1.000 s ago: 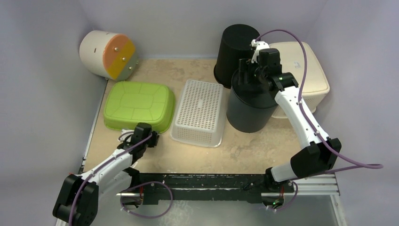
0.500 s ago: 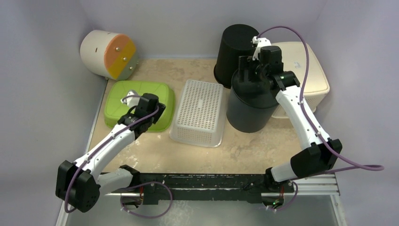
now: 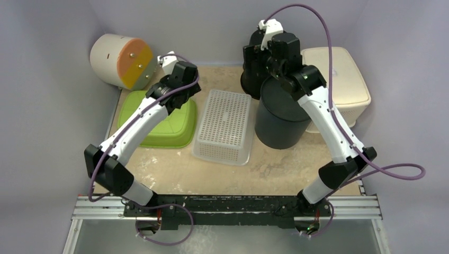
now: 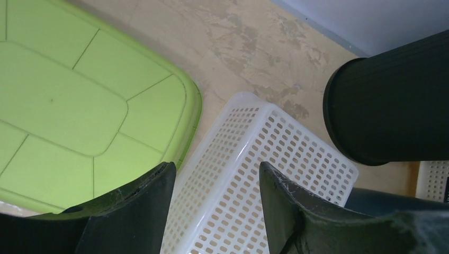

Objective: Turn the large container upside down

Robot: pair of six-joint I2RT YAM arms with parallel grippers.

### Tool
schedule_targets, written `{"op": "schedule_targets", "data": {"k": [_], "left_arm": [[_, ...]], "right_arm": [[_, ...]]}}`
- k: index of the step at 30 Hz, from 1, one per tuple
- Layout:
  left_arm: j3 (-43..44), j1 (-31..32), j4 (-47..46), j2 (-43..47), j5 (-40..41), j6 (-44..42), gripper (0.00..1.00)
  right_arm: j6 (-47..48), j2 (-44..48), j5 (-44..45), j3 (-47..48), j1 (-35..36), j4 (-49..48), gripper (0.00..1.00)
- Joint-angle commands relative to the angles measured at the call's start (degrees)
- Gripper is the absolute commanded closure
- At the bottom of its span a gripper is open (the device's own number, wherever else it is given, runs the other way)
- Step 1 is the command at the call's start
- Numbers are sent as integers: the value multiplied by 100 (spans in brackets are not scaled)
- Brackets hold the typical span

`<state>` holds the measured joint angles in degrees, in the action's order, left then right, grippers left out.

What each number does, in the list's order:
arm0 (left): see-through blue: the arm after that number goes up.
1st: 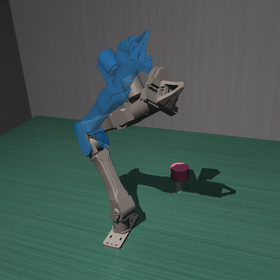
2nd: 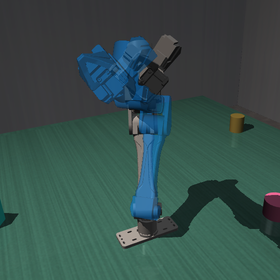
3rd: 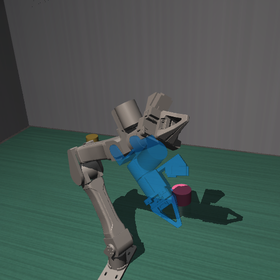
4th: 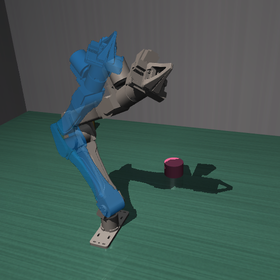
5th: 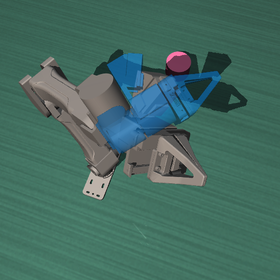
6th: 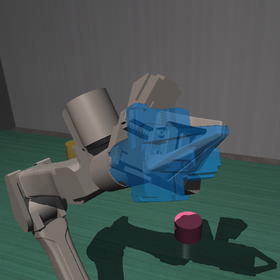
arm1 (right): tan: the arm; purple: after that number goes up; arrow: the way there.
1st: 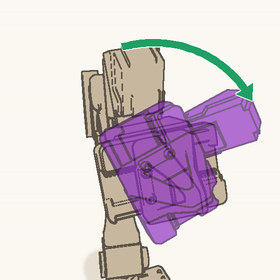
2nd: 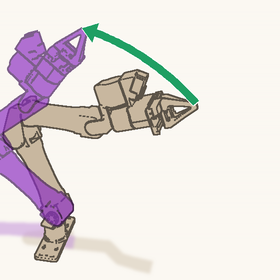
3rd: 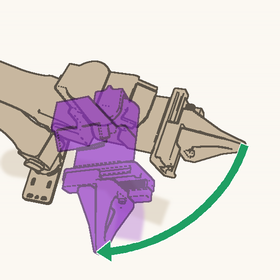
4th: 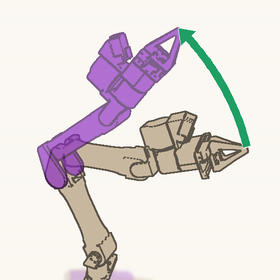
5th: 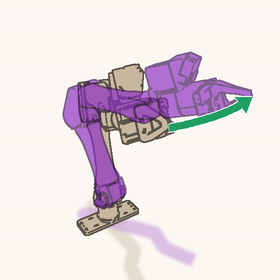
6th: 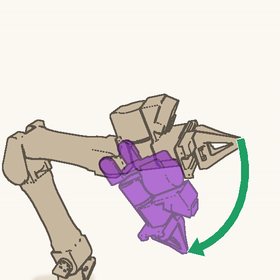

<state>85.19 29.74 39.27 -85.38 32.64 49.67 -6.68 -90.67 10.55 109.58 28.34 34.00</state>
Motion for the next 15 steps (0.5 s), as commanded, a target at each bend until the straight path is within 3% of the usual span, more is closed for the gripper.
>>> {"op": "schedule_targets", "data": {"k": [1, 15], "left_arm": [[733, 86, 680, -371, 211, -703, 41], [1033, 182, 719, -369, 671, -890, 36]], "right_arm": [[-72, -240, -38, 670, 356, 104, 0], [-188, -634, 184, 1197, 814, 209, 0]]}}
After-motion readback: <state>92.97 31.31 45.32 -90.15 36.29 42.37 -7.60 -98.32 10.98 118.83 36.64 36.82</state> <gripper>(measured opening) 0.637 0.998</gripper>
